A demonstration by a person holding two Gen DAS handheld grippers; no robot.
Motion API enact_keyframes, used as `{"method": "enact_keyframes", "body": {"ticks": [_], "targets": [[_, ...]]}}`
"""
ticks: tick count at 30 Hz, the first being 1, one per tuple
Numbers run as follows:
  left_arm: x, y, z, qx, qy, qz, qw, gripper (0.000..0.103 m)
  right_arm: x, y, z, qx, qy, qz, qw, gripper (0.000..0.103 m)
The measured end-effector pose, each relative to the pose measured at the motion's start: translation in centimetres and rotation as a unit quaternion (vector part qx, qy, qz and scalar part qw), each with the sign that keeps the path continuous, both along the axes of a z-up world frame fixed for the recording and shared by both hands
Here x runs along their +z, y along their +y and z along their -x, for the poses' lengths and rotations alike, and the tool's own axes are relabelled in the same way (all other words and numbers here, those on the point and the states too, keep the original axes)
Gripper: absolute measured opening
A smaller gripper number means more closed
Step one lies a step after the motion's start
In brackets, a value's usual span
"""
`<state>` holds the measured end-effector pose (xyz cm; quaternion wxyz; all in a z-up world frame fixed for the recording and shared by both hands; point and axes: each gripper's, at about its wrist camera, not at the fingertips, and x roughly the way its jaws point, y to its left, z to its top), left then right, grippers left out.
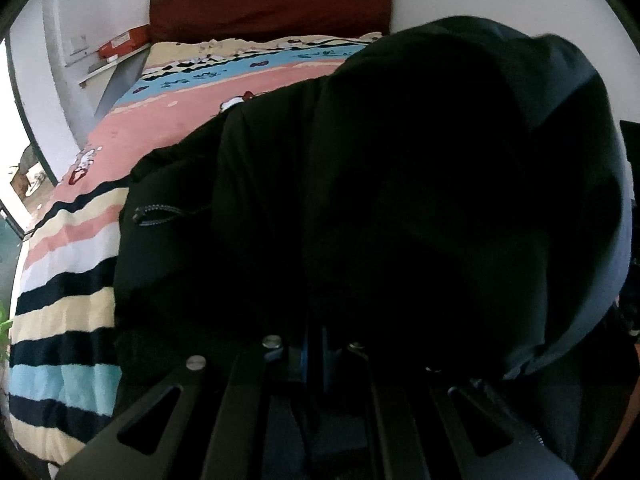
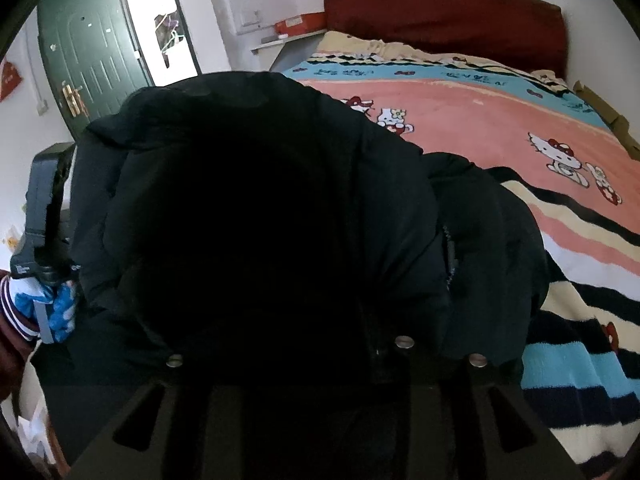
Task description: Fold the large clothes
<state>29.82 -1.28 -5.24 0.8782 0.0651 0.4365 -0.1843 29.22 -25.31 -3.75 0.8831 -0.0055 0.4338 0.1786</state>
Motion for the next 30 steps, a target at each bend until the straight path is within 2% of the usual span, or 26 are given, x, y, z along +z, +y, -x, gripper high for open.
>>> {"method": "enact_keyframes", "body": {"ticks": [5,7,12,14,19,30], "targets": [[0.6,-0.1,0.4,0.010,-0.002,-0.006,0.9999,0.003,0.6,0.1,0.2,0.002,0.000,-0.010,1.000,0.039],[0.6,-0.2,0.5,0.012,-0.003,-0.011,0.9999,0.003,0.6,0.0,0.2,0.004,0.002,-0.015,1.000,0.050],[0.3,-0.7,0.7,0.012,-0.002,-0.017,0.9998,0.003,0.3,-0.2,1.2,0.006,0.008,-0.017,1.000,0.060],[0.1,-0.7,0.7,0.010,0.000,-0.020,0.9998,0.003,0.5,-0.3,1.8,0.007,0.008,-0.016,1.000,0.061],[-0.3,-0.4,0.6,0.015,0.007,-0.011,0.9998,0.004,1.0,-1.1,2.5,0.002,0.005,-0.015,1.000,0.070],[0.2,0.6,2.2,0.010,0.016,0.002,0.9998,0.006,1.5,-2.3,3.8,-0.017,0.005,-0.014,1.000,0.077]]}}
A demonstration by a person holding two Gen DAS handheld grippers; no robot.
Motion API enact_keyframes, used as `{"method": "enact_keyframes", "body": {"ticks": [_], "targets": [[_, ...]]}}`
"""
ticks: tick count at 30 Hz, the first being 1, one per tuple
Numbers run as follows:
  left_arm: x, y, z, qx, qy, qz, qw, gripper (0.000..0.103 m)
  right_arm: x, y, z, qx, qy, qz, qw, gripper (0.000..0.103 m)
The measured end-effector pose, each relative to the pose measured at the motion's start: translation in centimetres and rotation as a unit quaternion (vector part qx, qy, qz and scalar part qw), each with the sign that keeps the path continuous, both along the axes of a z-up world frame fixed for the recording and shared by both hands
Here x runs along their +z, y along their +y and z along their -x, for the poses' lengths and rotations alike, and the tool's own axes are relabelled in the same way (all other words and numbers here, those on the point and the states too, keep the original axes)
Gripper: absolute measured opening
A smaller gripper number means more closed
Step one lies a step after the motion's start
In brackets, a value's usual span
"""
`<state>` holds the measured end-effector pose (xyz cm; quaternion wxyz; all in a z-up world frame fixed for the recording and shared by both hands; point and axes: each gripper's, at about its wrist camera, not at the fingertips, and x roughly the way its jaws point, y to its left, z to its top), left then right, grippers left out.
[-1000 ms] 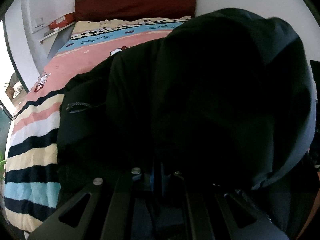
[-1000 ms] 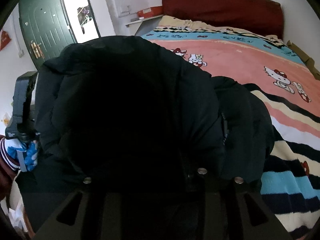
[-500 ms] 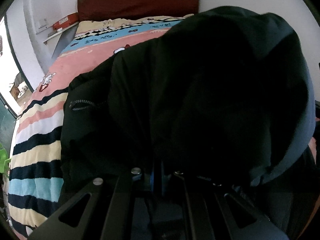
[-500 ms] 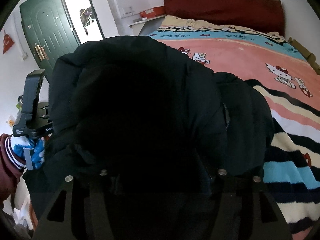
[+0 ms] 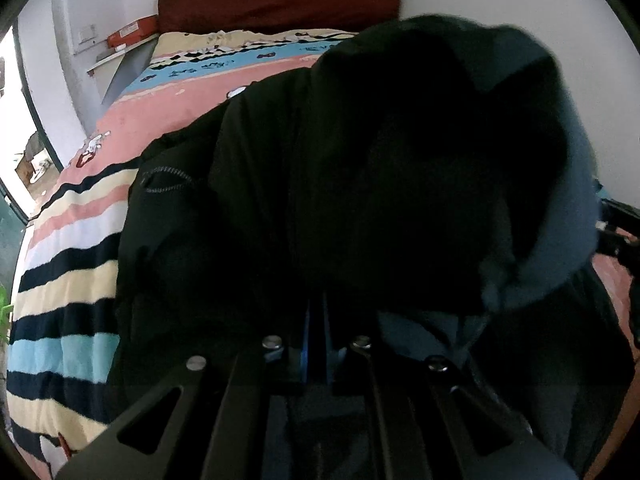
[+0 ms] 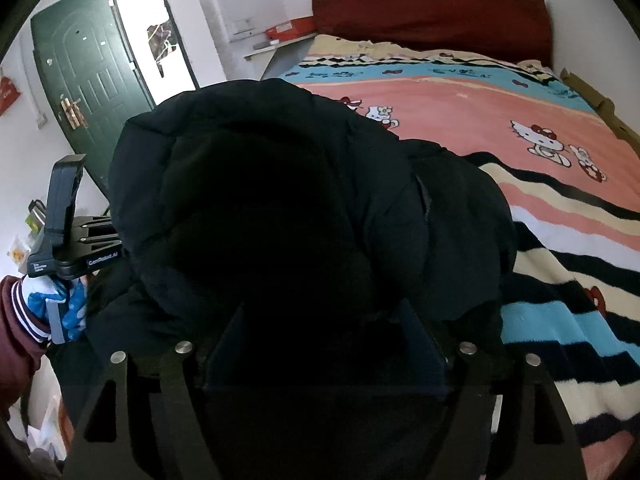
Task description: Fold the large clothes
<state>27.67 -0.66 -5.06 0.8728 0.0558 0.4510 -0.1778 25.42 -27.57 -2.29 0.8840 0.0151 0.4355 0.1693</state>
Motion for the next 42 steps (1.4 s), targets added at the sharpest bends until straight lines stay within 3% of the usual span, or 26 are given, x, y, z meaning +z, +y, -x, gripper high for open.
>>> {"method": "enact_keyframes", "body": {"ticks": [4,6,8,13,18,22,26,32,36,42], "targets": [[1.8,1.8,1.3,-0.001,-0.006,0.011,0.9999,0.011,1.6,-0.5,0.9,0.004,-0.010,0.001,1.000,0.077],[3.1,2.5,1.2,0.008,-0.015,0.013,0.9998,0.033,2.8,-0.6,1.0,0.007,-0.020,0.003,1.000,0.078],[4.6,3.1,0.7,0.019,-0.028,0.022,0.9992,0.038,4.1,-0.5,0.9,0.010,-0.031,0.003,0.999,0.078],[8.5,3.1,-2.6,0.037,-0.045,0.069,0.9959,0.038,7.3,1.4,-1.7,0.017,-0.057,0.009,0.998,0.081],[10.0,1.3,-7.0,0.042,-0.046,0.076,0.9952,0.038,8.5,3.8,-6.2,0.021,-0.070,0.005,0.997,0.082],[8.8,0.1,-9.8,0.051,-0.036,0.082,0.9947,0.039,7.9,5.4,-9.5,0.020,-0.063,-0.004,0.998,0.082],[6.6,-1.5,-9.3,0.027,-0.027,0.079,0.9961,0.039,5.6,6.5,-11.0,0.032,-0.034,-0.003,0.999,0.082],[4.0,-3.6,-5.3,-0.014,-0.026,0.035,0.9990,0.039,1.7,6.8,-8.6,0.068,0.012,0.012,0.998,0.082],[2.9,-3.7,-3.0,-0.022,-0.028,0.032,0.9989,0.039,0.3,5.7,-6.1,0.077,0.028,0.014,0.997,0.082],[-0.3,-4.0,-1.0,-0.020,-0.038,-0.001,0.9991,0.040,-1.9,5.2,-4.8,0.083,0.044,0.027,0.995,0.084]]}}
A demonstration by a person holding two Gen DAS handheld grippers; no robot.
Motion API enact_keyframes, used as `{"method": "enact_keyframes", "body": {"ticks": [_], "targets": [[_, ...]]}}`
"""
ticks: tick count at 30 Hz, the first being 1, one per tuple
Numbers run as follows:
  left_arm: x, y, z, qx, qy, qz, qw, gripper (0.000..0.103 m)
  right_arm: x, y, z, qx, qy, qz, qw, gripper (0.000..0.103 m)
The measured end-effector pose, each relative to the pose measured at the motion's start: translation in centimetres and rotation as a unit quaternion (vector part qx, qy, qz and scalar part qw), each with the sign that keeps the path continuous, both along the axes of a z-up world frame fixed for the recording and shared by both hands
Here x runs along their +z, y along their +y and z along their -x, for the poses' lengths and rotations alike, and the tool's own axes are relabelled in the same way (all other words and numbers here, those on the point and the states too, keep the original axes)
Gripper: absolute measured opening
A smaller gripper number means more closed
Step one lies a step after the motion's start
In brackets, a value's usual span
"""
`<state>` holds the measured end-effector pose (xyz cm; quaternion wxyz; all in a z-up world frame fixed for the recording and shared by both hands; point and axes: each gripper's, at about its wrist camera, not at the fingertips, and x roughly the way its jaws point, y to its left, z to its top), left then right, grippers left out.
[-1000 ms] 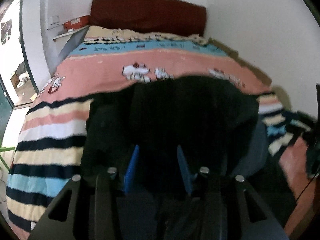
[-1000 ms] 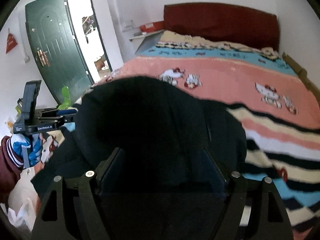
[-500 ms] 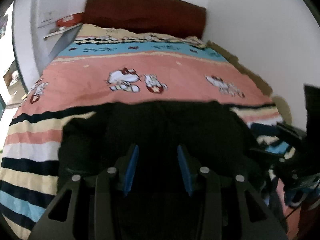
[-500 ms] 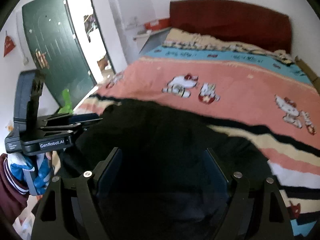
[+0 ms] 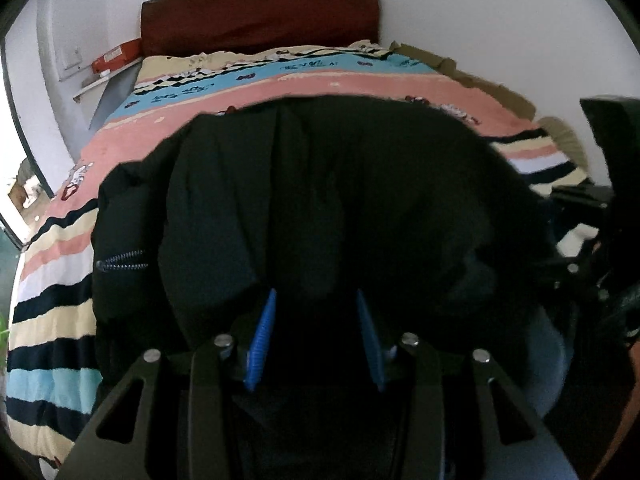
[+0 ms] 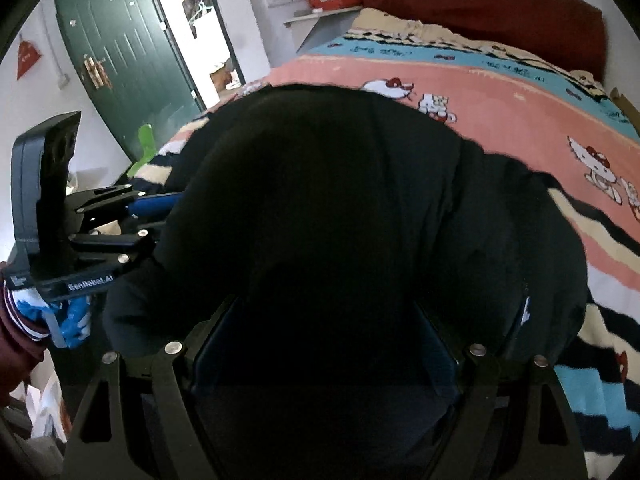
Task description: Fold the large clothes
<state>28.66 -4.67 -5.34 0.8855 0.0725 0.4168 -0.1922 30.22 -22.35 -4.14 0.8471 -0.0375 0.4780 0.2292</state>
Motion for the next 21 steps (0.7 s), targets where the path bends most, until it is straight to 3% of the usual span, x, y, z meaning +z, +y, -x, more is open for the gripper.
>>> {"method": "enact_keyframes", "body": {"ticks": [8,13,18,21], "targets": [[-2.9,0.5,-3.4,0.016,0.019,0.037,0.9990,0.041,-3.5,0.5,-2.1,-0.024,0.004,0.035,0.999,0.087],[-3.8,0.4,-5.2,0.029,0.026,0.034,0.9986,0.041,-5.1,1.2,-4.4,-0.047,-0.004,0.051,0.998,0.089],[-2.1,0.5,-4.7,0.020,0.044,0.028,0.9984,0.041,-4.3,1.4,-4.6,-0.045,0.016,0.062,0.997,0.089],[0.7,1.8,-4.4,0.019,0.030,0.056,0.9978,0.041,-1.8,1.1,-3.8,-0.029,0.012,0.062,0.998,0.088]]}}
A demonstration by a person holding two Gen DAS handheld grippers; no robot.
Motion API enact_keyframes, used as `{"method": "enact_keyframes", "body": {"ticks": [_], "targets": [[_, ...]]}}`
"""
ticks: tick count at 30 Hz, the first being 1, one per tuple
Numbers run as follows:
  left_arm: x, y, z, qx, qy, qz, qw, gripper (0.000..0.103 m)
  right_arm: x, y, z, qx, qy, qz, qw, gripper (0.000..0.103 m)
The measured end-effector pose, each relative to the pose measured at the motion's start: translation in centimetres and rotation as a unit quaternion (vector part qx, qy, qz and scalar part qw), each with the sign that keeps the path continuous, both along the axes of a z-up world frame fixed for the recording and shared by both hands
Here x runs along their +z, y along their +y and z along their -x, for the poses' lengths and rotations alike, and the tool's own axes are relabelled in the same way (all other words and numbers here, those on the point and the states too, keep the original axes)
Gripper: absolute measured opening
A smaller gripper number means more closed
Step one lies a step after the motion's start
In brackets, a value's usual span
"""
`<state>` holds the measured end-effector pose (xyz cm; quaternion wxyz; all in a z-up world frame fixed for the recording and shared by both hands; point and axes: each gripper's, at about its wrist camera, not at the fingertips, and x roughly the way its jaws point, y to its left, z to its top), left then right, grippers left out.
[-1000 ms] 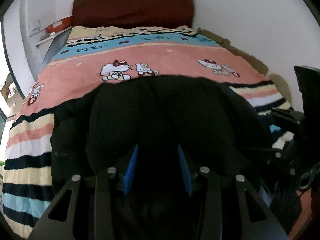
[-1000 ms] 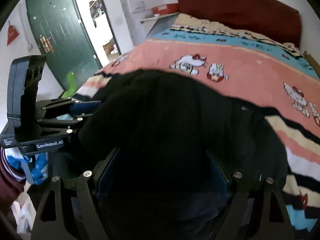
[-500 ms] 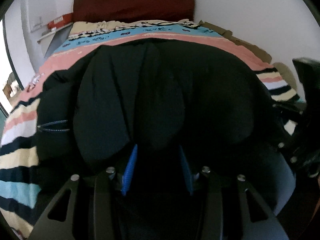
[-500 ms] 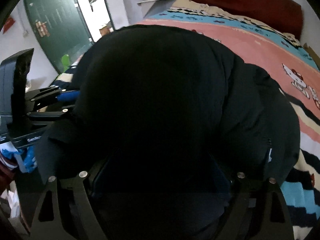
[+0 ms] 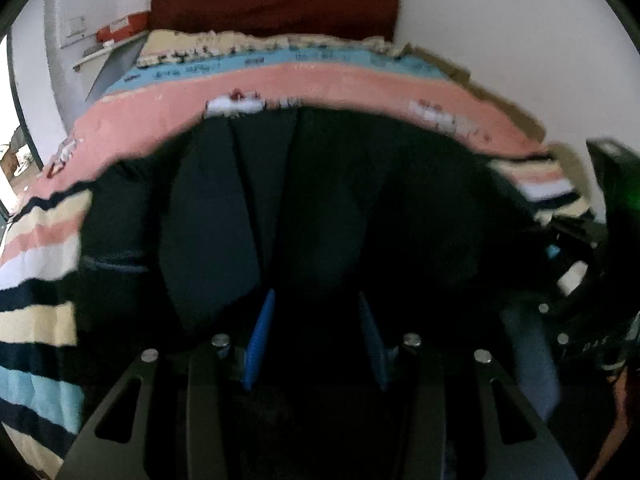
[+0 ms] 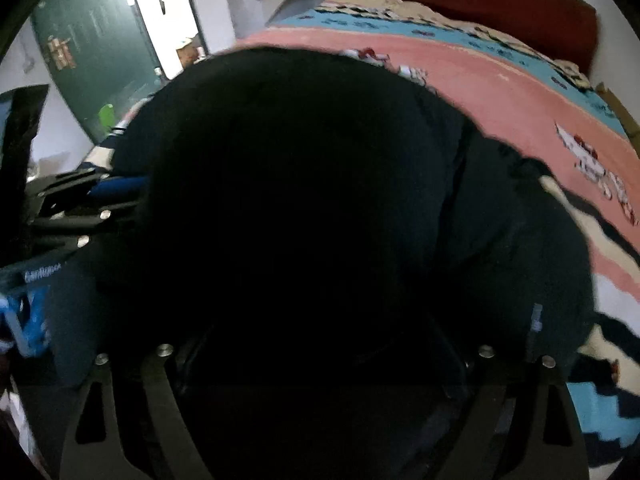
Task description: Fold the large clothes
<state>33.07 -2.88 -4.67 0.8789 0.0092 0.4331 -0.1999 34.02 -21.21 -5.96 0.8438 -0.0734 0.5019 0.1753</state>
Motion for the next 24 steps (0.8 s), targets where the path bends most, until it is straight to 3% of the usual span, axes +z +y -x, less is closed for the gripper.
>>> {"method": "enact_keyframes", "body": {"ticks": [4,7,14,17,20,24], "targets": [[3.2,0.8,-1.9,0.017,-0.021,0.035,0.9990,0.041,3.8,-1.4,0.3,-0.007,-0.049,-0.022,0.999,0.088],[3.4,-0.2,-4.0,0.023,-0.026,0.027,0.9990,0.041,5.5,-2.4,-1.1,-0.039,-0.086,-0.024,0.995,0.088],[-1.4,-2.7,-5.6,0.004,0.006,0.000,1.0000,0.041,1.6,-3.4,-4.2,-0.069,-0.056,-0.013,0.996,0.088],[-2.7,-2.3,-5.4,0.008,0.012,0.011,0.9998,0.041,-0.9,-3.8,-4.8,-0.070,-0.024,-0.014,0.997,0.091],[-2.9,-2.0,-5.4,0.014,0.027,0.013,0.9995,0.041,-2.1,-4.4,-4.9,-0.082,-0.017,-0.033,0.996,0.092],[-0.9,-1.4,-3.3,0.024,0.022,0.014,0.9994,0.041,-0.8,-3.8,-3.5,-0.087,-0.017,-0.014,0.996,0.091]]}}
